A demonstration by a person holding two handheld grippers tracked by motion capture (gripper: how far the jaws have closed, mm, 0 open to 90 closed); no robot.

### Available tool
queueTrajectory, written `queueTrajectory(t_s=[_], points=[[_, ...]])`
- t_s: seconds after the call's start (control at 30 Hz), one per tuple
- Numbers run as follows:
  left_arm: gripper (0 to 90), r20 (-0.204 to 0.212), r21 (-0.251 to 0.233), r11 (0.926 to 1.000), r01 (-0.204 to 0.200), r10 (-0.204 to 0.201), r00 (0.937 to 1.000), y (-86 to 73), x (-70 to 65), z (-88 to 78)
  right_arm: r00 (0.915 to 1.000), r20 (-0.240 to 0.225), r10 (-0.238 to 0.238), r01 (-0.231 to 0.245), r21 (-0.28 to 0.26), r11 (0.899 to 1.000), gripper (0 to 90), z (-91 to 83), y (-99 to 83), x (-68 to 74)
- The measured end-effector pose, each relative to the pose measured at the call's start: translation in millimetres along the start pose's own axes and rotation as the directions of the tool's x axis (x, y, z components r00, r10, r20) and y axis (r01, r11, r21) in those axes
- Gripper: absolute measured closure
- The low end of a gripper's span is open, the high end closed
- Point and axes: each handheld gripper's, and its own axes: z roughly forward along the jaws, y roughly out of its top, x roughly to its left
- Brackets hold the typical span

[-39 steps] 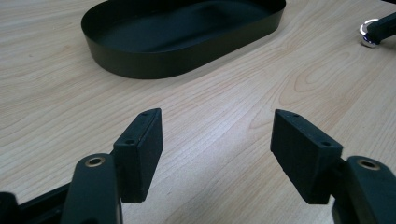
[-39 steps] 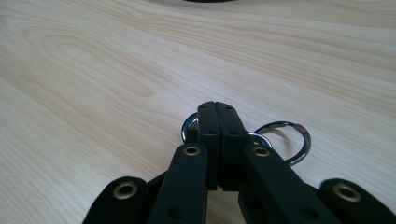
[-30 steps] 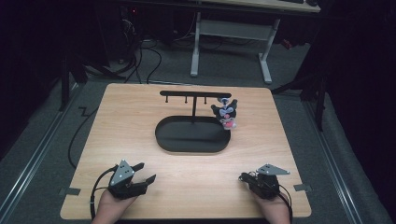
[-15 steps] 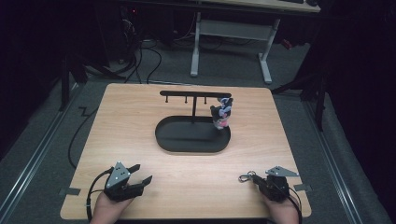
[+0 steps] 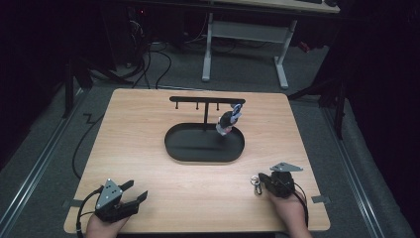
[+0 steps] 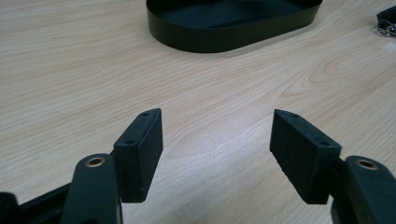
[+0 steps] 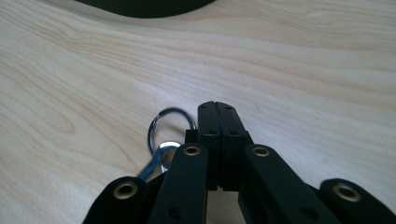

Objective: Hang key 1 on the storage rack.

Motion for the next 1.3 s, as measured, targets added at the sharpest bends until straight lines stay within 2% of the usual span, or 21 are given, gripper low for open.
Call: queueTrajectory(t_s=[0.13, 0.37, 0.57, 0.7, 0.83, 0.9, 1.0, 1.07, 1.1, 1.2, 1.3], points=[[35.4, -0.003, -0.004, 1.0000, 0.002, -0.002, 1.0000, -0.7, 0.8, -2.0, 0.9997, -0.001, -0.022, 0.022, 0.004, 1.000, 90.0, 3.4, 3.9, 4.1], [35.4, 0.015, -0.001, 0.9999, -0.012, 0.012, 0.9998, 4.4, -1.8, 7.5, 0.9997, 0.018, 0.015, -0.014, -0.026, 1.000, 89.1, -11.0, -3.3, -2.8], [35.4, 0.027, -0.002, 0.9997, -0.023, 0.023, 0.9994, 11.2, -5.2, 19.8, 0.9994, 0.009, 0.033, -0.033, -0.024, 0.999, 83.9, -22.8, -15.3, -7.1], [35.4, 0.042, -0.005, 0.9993, -0.036, 0.036, 0.9985, 14.8, -6.5, 24.6, 0.9994, 0.008, 0.033, -0.033, -0.008, 0.999, 79.9, -27.7, -21.0, -4.9], [35.4, 0.062, -0.006, 0.9993, -0.038, 0.038, 0.9973, 17.6, -5.6, 29.5, 0.9995, 0.013, 0.028, -0.028, 0.022, 0.999, 74.5, -32.8, -20.1, 1.9], [35.4, 0.072, -0.005, 0.9990, -0.043, 0.044, 0.9964, 18.7, -4.9, 31.8, 0.9997, 0.026, 0.005, -0.006, 0.046, 0.999, 72.1, -35.3, -17.7, 5.0], [35.4, 0.087, -0.007, 0.9990, -0.044, 0.045, 0.9952, 20.1, -4.8, 34.2, 0.9999, 0.009, -0.006, 0.005, 0.108, 0.994, 66.0, -41.6, -12.5, 4.3], [35.4, 0.092, -0.007, 0.9990, -0.045, 0.046, 0.9947, 20.6, -5.5, 36.1, 0.9999, 0.006, -0.013, 0.012, 0.119, 0.993, 65.5, -42.6, -11.6, 3.5], [35.3, 0.097, -0.004, 0.9988, -0.048, 0.048, 0.9941, 21.2, -6.1, 37.0, 1.0000, -0.003, -0.008, 0.008, 0.156, 0.988, 64.4, -45.1, -9.1, 1.2], [35.3, 0.103, -0.002, 0.9984, -0.056, 0.056, 0.9931, 21.9, -8.5, 38.4, 0.9999, -0.015, 0.007, -0.005, 0.183, 0.983, 63.1, -46.0, -6.6, -0.7], [35.3, 0.109, 0.001, 0.9978, -0.066, 0.065, 0.9919, 22.4, -10.5, 39.2, 0.9996, -0.027, -0.004, 0.010, 0.228, 0.974, 59.4, -44.3, -2.6, -2.4]])
